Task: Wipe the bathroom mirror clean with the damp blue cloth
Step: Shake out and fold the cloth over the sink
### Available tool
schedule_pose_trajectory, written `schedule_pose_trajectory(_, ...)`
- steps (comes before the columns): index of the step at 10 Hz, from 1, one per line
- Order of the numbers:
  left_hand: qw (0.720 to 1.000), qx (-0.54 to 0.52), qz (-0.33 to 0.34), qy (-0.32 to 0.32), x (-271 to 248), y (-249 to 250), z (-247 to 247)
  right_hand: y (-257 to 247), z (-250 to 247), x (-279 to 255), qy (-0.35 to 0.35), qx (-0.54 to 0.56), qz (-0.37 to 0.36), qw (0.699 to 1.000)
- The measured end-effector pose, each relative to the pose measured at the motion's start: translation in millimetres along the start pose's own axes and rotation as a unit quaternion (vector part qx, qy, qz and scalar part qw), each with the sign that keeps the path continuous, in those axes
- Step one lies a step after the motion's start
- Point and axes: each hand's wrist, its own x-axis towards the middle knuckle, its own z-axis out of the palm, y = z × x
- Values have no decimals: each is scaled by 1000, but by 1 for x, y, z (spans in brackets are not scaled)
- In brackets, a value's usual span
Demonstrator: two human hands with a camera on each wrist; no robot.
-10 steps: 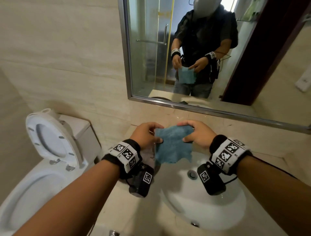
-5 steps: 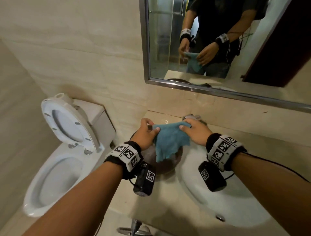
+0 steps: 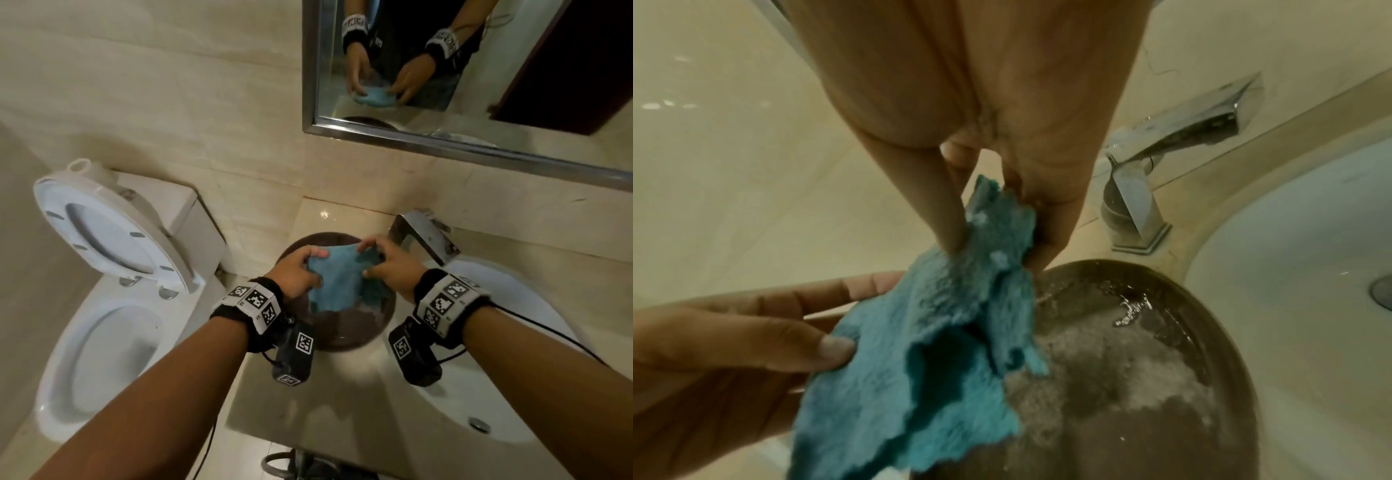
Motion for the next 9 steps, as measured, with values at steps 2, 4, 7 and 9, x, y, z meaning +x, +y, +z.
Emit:
schedule_pose_trajectory(2, 1000, 13, -20, 16, 19, -27, 5, 31, 14, 22, 29, -51, 21, 998)
schedule_pose_trajectory(4, 998, 53, -34, 32, 41, -51, 12, 70, 25, 44, 6, -105, 47, 993)
schedule_pose_trajectory(7, 989, 128, -61, 38, 60, -80, 13, 94, 32, 58, -21, -95, 91, 991)
schedule_pose_trajectory(9, 986, 151, -55, 36, 59, -84, 5, 86, 26, 43, -11, -54, 137, 989)
